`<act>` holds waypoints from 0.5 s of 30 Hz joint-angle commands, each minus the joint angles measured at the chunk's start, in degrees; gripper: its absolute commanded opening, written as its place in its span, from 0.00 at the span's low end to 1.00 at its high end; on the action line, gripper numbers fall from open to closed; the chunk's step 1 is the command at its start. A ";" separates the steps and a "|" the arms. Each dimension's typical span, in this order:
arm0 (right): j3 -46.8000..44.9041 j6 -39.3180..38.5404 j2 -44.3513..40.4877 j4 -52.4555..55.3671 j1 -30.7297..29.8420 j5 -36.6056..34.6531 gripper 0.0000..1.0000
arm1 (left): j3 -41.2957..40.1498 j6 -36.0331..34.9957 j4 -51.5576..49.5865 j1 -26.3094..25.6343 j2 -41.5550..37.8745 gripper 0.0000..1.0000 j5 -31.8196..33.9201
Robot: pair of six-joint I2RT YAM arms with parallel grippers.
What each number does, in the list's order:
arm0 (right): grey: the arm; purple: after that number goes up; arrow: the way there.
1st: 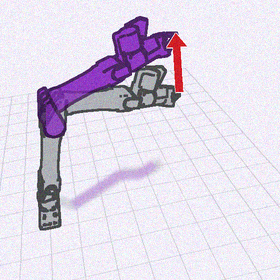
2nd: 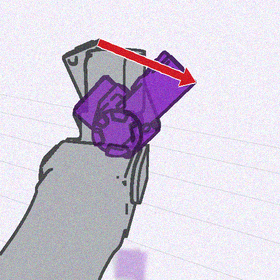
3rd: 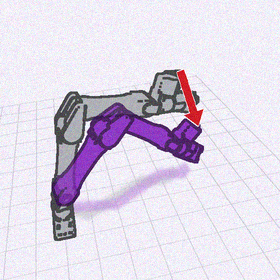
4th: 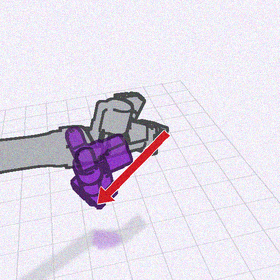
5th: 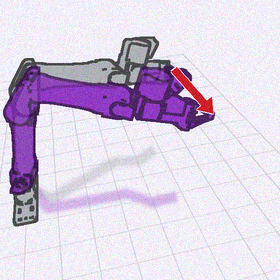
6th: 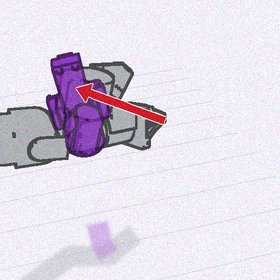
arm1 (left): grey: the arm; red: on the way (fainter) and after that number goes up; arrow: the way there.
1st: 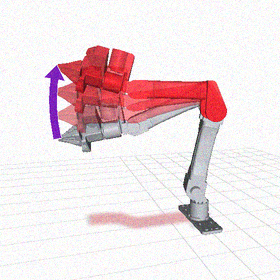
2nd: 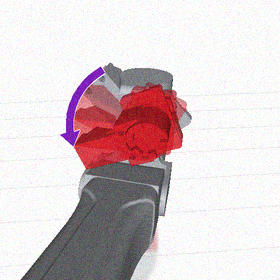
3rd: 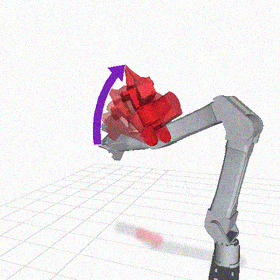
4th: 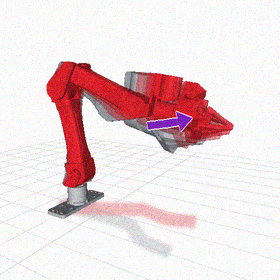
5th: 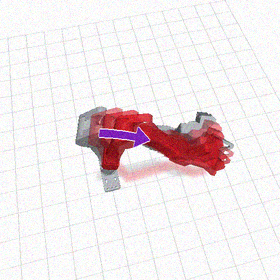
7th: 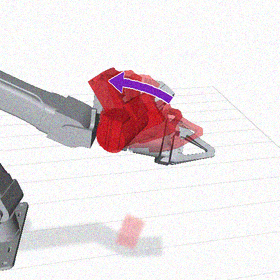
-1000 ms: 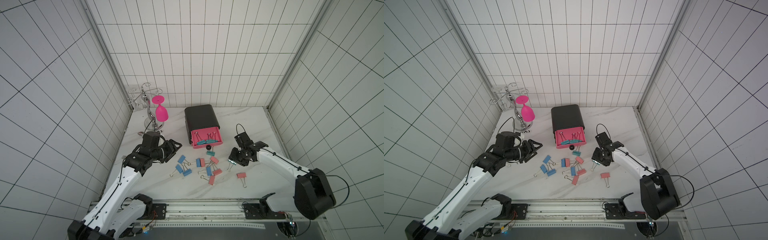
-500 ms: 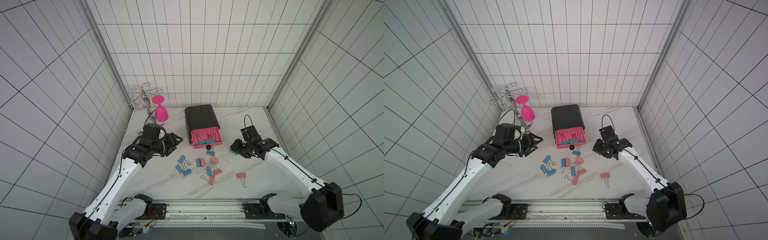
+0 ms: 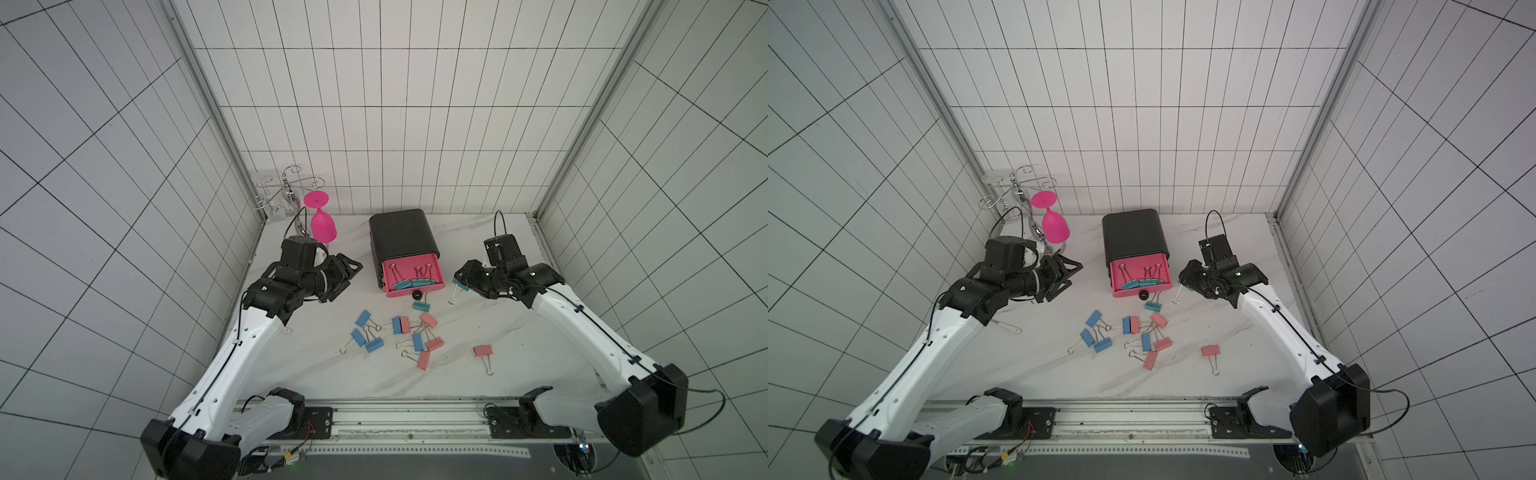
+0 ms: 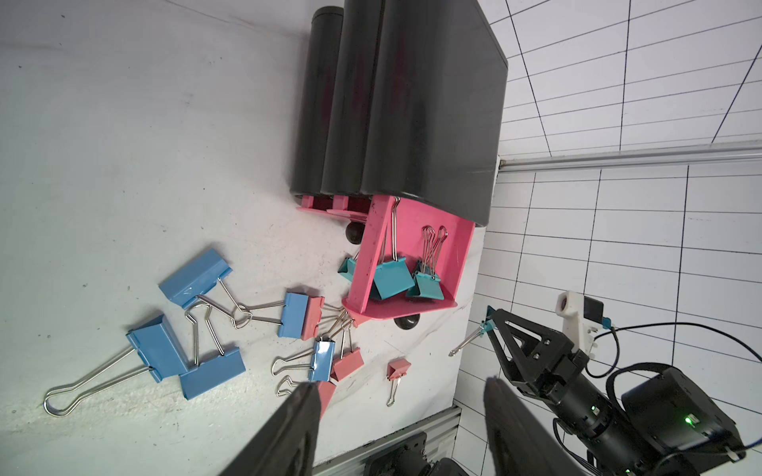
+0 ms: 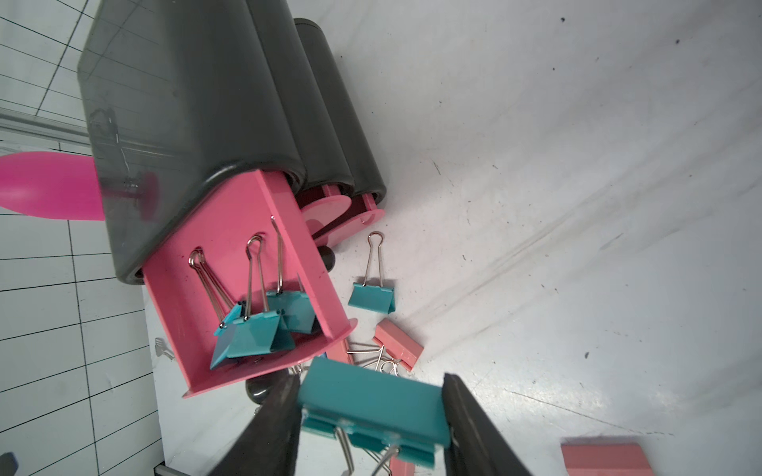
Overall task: Put the binder clips in the drawer according to color
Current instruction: Place the binder clip in the drawer.
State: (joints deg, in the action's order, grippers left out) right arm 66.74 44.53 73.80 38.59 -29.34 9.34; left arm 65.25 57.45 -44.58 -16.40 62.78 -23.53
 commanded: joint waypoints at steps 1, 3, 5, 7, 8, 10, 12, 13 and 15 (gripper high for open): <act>4.58 -1.23 2.04 3.06 -1.99 0.69 0.33 | 1.54 -1.52 2.79 0.99 0.59 0.67 0.06; 7.07 -1.61 3.82 4.35 -3.33 0.76 0.33 | 1.87 -1.96 3.36 1.20 1.02 0.67 0.06; 9.24 -1.73 5.82 5.42 -4.57 0.42 0.33 | 2.07 -2.66 3.46 1.29 1.49 0.67 -0.05; 11.40 -1.67 8.21 5.37 -5.32 0.41 0.33 | 1.92 -3.36 3.47 1.37 1.65 0.67 -0.15; 12.45 -1.54 9.48 5.45 -5.46 0.53 0.33 | 1.77 -3.53 3.52 1.46 1.71 0.67 -0.12; 14.91 -0.68 12.23 5.37 -5.55 1.35 0.33 | 1.08 -3.44 4.09 1.62 1.32 0.67 -0.34; 16.95 1.17 14.64 4.85 -5.55 1.47 0.34 | 0.34 -3.16 4.79 1.71 0.70 0.67 -0.51; 17.89 2.53 15.61 4.34 -5.55 1.39 0.35 | -0.02 -3.05 5.05 1.80 0.40 0.67 -0.62; 18.81 6.03 17.12 1.76 -5.55 0.94 0.35 | -0.54 -3.11 5.23 2.03 -0.17 0.67 -0.73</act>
State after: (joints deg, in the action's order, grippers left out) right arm 83.26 46.24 89.60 41.78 -34.74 10.33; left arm 65.43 55.44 -41.17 -14.92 63.92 -23.88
